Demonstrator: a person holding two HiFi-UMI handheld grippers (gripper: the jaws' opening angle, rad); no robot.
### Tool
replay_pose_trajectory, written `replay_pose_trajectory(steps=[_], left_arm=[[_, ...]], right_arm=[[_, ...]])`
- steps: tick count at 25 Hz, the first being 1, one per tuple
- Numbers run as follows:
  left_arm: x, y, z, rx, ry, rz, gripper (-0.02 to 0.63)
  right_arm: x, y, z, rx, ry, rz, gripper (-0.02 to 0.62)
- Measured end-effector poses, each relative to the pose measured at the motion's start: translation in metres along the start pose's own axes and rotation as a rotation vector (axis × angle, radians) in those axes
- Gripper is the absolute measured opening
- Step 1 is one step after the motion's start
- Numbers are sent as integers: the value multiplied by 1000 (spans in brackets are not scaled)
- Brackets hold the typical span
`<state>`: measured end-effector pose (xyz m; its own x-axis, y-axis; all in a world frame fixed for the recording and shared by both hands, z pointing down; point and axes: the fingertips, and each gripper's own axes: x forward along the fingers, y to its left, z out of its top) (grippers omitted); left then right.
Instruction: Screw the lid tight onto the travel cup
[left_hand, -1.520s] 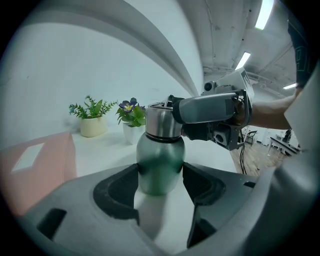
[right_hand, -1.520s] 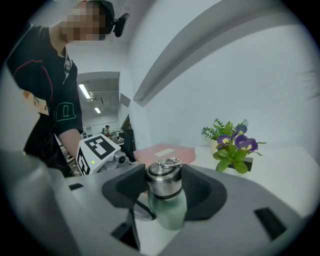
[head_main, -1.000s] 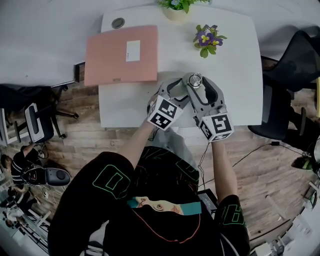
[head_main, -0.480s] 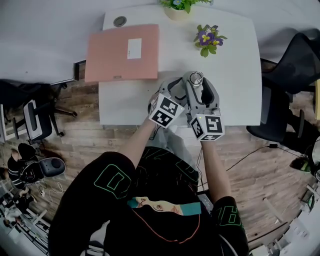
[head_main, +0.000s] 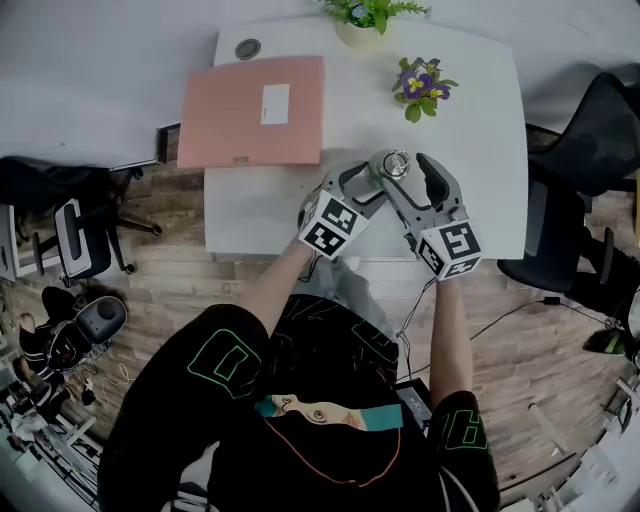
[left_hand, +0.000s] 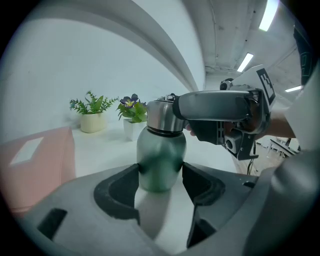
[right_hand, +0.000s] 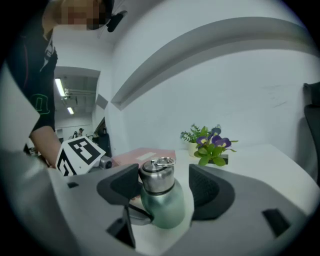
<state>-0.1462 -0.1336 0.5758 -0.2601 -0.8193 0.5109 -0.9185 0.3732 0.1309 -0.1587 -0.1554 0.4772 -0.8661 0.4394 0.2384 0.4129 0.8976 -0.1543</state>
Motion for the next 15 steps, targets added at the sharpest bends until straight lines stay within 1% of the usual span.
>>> replay_pose_trajectory(steps=[3, 6, 9, 12, 15], left_arm=[[0, 1, -1, 1, 8, -4, 284], [1, 1, -2, 7, 17, -2, 284], [2, 1, -3, 32, 37, -3, 282], [2, 2, -4, 53, 51, -5, 281], [2, 1, -6, 63, 56, -5, 281]], right_arm=[[1, 2, 4, -58, 22, 99, 316], [1, 6, 5, -85, 49, 207, 313], [2, 8, 7, -105, 89, 314, 308], [5, 9, 5, -155, 146, 387, 290], [8, 10, 0, -188, 191, 432, 272]])
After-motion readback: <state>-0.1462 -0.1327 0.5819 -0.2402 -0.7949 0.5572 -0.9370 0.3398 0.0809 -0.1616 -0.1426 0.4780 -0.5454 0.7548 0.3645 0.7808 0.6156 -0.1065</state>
